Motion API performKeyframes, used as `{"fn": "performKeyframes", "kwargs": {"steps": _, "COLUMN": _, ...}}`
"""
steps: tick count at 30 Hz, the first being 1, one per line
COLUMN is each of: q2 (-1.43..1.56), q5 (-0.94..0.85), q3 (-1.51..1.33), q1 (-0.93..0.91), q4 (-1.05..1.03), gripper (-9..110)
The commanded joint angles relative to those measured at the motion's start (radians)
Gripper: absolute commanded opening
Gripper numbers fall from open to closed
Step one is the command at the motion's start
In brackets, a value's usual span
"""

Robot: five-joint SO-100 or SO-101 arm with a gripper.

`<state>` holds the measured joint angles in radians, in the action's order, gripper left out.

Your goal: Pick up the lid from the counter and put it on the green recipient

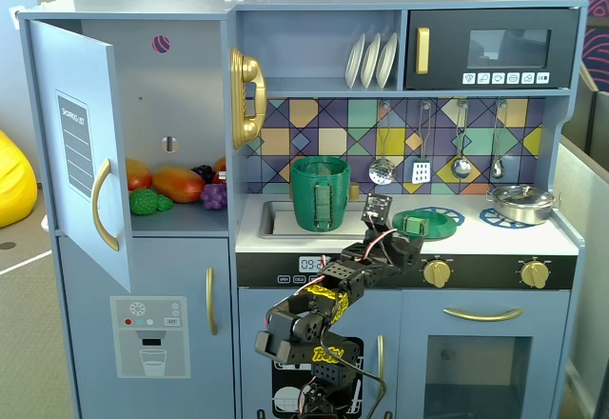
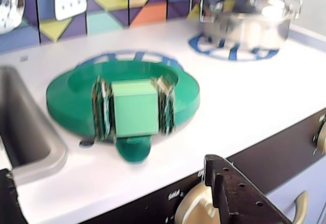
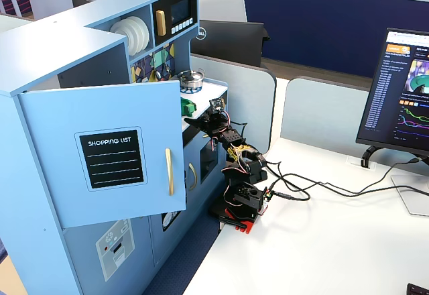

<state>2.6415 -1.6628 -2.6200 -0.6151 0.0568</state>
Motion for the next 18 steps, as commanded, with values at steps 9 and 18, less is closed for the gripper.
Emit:
{"fn": "performKeyframes", "kwargs": {"steps": 9, "q2": -0.169, "q5": 0.003, "q3": 0.176, "q1": -0.02, "q4": 0.06, "gripper": 44}}
{"fn": "performKeyframes", "kwargs": {"steps": 18, "q2": -0.345, "q5": 0.008, "q3": 0.339, "q1": 0.0, "q4": 0.074, "gripper": 41}}
